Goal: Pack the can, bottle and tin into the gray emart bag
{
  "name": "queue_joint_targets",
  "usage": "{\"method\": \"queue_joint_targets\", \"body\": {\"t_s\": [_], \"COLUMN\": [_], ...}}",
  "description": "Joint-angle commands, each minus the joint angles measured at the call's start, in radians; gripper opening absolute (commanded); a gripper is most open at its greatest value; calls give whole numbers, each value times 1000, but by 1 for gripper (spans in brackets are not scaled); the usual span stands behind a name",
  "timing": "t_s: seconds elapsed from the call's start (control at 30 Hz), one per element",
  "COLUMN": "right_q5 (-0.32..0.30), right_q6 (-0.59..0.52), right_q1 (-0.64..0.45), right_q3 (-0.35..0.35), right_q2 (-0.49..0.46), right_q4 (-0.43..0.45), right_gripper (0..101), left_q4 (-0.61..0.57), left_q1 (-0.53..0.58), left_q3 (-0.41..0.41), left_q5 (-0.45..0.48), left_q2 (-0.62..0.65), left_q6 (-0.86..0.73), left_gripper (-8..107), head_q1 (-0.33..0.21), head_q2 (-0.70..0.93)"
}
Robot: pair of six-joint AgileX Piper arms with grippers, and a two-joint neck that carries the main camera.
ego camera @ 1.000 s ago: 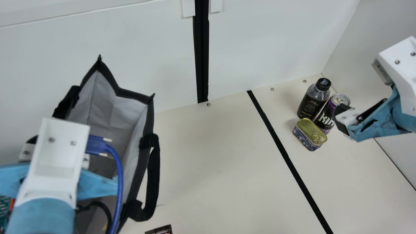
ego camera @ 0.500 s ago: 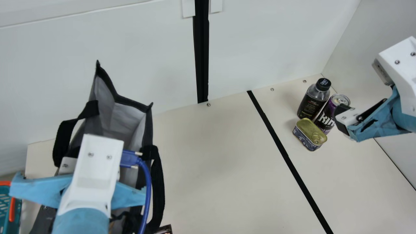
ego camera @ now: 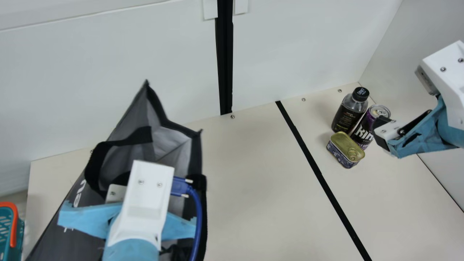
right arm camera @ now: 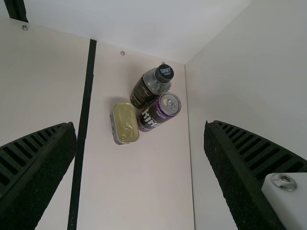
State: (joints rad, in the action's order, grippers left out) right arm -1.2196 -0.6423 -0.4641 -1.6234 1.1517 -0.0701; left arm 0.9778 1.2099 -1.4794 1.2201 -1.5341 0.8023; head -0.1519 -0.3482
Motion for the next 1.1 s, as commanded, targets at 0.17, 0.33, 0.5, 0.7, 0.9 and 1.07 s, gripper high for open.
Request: {"method": "queue_joint_targets", "body": {"t_s": [0.17, 0.33, 0.5, 0.7, 0.9, 1.07], "right_q5": [0, 0, 0, 0, 0, 0], "right_q6": [0, 0, 0, 0, 0, 0], "right_q1": [0, 0, 0, 0, 0, 0], "right_q3": [0, 0, 0, 0, 0, 0], "right_q2": [0, 0, 0, 0, 0, 0], "right_q4": [0, 0, 0, 0, 0, 0], "right_gripper": [91, 91, 91, 91, 91, 91], "left_q4": [-13, -22, -46, -96, -183, -274], "left_q1": [23, 20, 7, -20, -65, -114], "left_q3": [-17, -18, -15, -7, 6, 23], "left_q5": [0, -16, -45, -102, -172, -237], "left_q2": [-26, -41, -50, -51, -44, -36], "left_q6": [26, 43, 60, 76, 76, 66], "left_gripper": [10, 10, 10, 10, 10, 10], "head_q1": [-23, -23, -23, -23, -23, -23], "head_q2": [-1, -1, -1, -1, -1, -1]}}
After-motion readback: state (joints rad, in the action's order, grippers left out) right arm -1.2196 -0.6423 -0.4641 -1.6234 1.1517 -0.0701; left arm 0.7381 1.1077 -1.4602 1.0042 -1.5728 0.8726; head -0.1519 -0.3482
